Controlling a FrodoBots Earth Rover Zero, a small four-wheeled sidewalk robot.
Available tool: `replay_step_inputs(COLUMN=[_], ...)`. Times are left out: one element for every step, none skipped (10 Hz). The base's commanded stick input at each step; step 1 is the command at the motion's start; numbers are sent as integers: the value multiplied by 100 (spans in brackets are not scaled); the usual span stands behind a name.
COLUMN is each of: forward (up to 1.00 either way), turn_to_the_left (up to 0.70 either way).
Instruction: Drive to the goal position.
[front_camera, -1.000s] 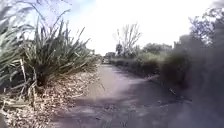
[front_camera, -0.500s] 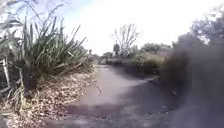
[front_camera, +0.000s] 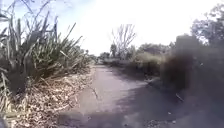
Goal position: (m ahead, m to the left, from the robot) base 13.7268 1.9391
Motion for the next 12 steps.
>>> replay_step_inputs(forward=[45, 45, 45, 45, 45, 45, 45, 45, 45, 45, 45, 45], turn_to_the_left=[-8, 0, 0, 0, 0, 0, 0, 0, 0, 0, 0, 0])
